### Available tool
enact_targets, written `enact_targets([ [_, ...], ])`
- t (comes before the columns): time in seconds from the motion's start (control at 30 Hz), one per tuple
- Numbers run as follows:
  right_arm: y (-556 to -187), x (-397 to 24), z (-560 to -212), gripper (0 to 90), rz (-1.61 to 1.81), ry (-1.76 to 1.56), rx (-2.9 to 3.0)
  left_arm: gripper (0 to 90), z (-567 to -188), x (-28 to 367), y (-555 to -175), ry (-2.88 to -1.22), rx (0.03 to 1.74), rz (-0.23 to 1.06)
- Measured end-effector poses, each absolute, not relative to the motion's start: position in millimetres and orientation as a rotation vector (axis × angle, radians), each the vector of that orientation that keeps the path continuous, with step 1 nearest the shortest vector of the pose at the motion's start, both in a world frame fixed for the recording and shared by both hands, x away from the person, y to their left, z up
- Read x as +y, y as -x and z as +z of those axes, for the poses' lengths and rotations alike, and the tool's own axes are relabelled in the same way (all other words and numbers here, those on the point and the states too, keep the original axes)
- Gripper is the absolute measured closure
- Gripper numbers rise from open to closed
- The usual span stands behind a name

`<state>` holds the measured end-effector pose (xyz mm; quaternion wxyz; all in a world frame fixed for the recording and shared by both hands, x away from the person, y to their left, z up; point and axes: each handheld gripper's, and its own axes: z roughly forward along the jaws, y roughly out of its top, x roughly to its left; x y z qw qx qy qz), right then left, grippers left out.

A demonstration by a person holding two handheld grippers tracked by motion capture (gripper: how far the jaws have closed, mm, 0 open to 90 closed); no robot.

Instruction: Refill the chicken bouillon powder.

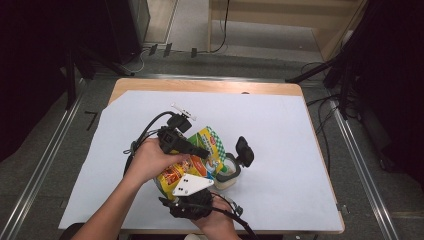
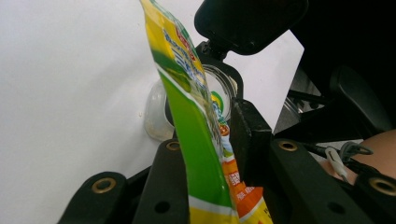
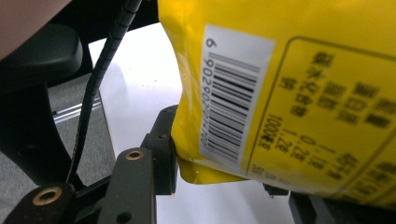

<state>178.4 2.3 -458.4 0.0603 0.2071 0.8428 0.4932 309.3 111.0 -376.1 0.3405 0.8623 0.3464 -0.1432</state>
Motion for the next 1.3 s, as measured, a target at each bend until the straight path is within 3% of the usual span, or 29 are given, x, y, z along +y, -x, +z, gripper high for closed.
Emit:
enact_targets([
  [0.23, -184.5, -4.3, -454.3, 58.0, 1.568, -0.754, 2.509, 69.1, -372.3, 113.5, -306.5, -2.212, 0.899, -0.398],
  [0.4, -187.3, -9.6, -451.1, 58.4, 1.613, -0.777, 2.492, 67.9, -365.2, 115.8, -303.4, -2.217, 0.902, -0.368],
  [0.63, -186.4, -6.8, -450.6, 57.7, 1.612, -0.768, 2.514, 80.9, -363.9, 110.5, -301.1, -2.275, 0.934, -0.319],
  [0.9, -189.2, -5.8, -451.4, 48.7, 1.605, -0.657, 2.560, 82.7, -363.9, 111.8, -303.1, -2.252, 0.943, -0.285],
  [1.0, -189.3, -4.0, -451.7, 50.6, 1.565, -0.626, 2.569, 83.5, -363.2, 111.6, -302.6, -2.250, 0.933, -0.279],
  [1.1, -188.4, -3.9, -451.3, 61.0, 1.535, -0.618, 2.558, 85.3, -364.1, 110.5, -304.0, -2.241, 0.945, -0.310],
  [1.3, -188.7, -4.0, -449.7, 61.5, 1.553, -0.659, 2.542, 82.9, -362.2, 109.9, -305.4, -2.240, 0.940, -0.303],
])
